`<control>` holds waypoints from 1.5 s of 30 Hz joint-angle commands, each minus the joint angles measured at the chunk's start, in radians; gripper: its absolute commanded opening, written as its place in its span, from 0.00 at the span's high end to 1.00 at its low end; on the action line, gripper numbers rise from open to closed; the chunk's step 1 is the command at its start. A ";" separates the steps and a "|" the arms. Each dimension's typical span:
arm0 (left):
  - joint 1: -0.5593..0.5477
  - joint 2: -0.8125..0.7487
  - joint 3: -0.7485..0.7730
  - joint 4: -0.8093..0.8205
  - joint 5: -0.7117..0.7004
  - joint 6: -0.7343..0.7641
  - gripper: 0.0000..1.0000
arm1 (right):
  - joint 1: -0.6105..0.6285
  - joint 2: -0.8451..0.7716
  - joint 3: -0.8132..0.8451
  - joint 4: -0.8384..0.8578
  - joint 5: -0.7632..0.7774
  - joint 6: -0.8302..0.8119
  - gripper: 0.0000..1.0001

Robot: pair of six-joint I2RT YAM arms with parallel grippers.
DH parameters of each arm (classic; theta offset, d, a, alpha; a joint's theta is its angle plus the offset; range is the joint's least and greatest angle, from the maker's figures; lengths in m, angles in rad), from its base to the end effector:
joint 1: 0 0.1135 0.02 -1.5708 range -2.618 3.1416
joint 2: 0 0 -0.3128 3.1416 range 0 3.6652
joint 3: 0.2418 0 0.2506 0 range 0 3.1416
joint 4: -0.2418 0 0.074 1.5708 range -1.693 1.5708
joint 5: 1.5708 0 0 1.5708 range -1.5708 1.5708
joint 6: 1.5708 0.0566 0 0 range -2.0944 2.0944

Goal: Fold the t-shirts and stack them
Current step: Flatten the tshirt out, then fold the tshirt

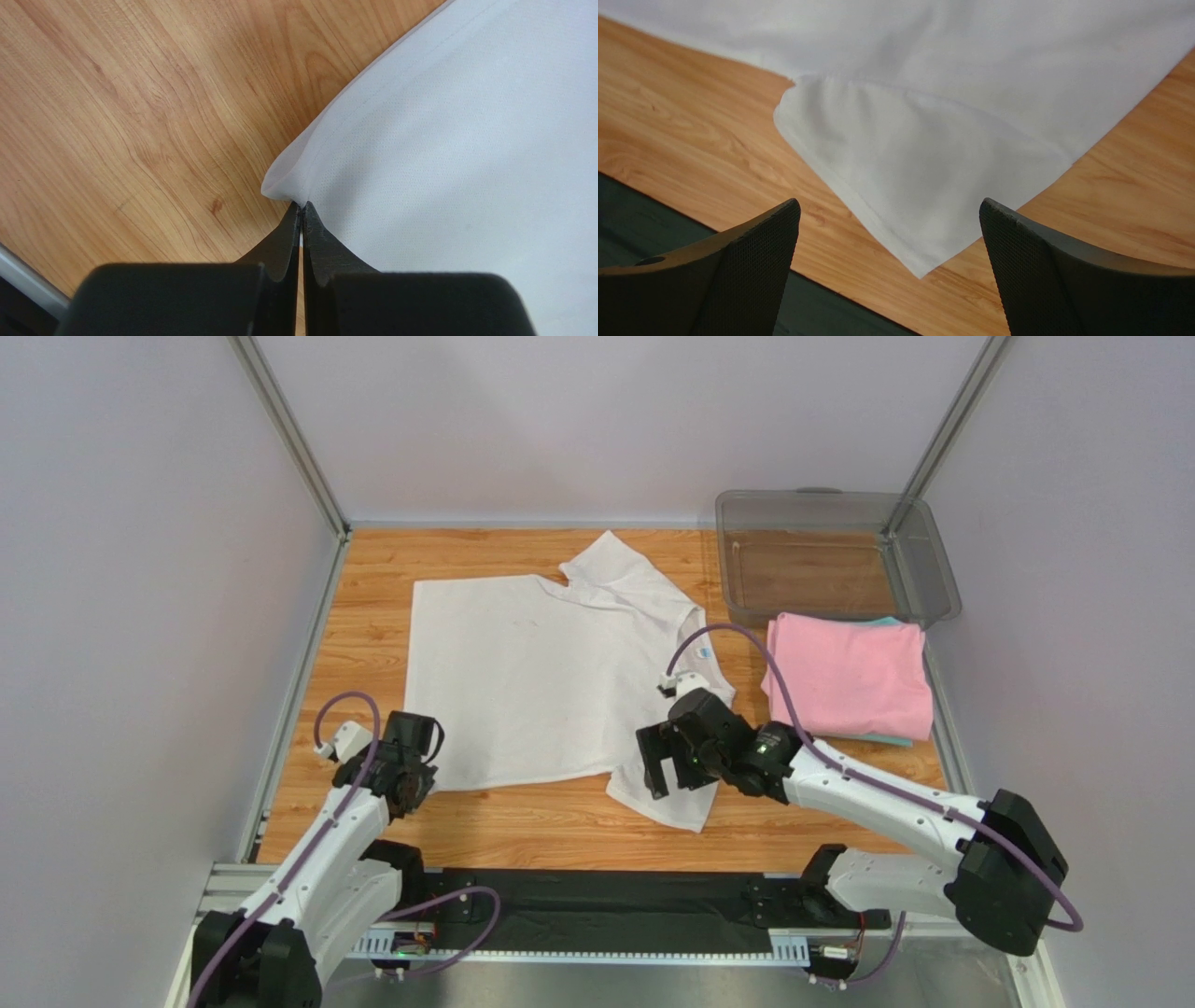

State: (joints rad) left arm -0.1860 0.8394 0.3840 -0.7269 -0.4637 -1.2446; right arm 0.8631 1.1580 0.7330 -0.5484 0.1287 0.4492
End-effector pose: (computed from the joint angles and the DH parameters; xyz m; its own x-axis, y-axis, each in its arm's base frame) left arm 0.1061 0.0058 0.1778 -0.2904 -0.8075 -0.5135 -0.8619 0.4538 -0.2262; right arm 0.1447 0.1580 0.2468 -0.7910 -0.2621 -0.5528 -0.4031 0.9030 0.1487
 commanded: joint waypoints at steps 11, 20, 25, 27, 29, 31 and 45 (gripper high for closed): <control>0.008 -0.060 -0.022 -0.017 0.016 0.004 1.00 | 0.177 0.156 -0.075 -0.094 -0.051 0.094 0.17; 0.008 -0.034 -0.002 -0.046 0.016 -0.012 1.00 | 0.180 0.212 -0.099 -0.097 -0.084 0.144 0.72; 0.008 -0.089 0.013 -0.123 0.004 -0.041 1.00 | 0.243 0.163 -0.103 -0.154 -0.112 0.186 0.89; 0.008 -0.133 0.010 -0.147 -0.003 -0.061 1.00 | 0.287 0.141 -0.090 -0.186 -0.113 0.204 0.92; 0.008 -0.166 0.009 -0.190 -0.009 -0.076 1.00 | 0.318 0.109 -0.070 -0.203 -0.156 0.216 0.94; 0.008 -0.221 0.004 -0.241 -0.019 -0.102 1.00 | 0.353 0.080 -0.060 -0.222 -0.181 0.236 0.96; 0.008 -0.422 0.024 -0.296 -0.036 -0.056 1.00 | 0.272 -0.003 0.046 -0.349 -0.012 0.191 1.00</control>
State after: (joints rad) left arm -0.1825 0.4118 0.3660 -1.0290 -0.4816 -1.3235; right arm 1.1801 1.1778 0.7300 -0.8570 0.0414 0.6586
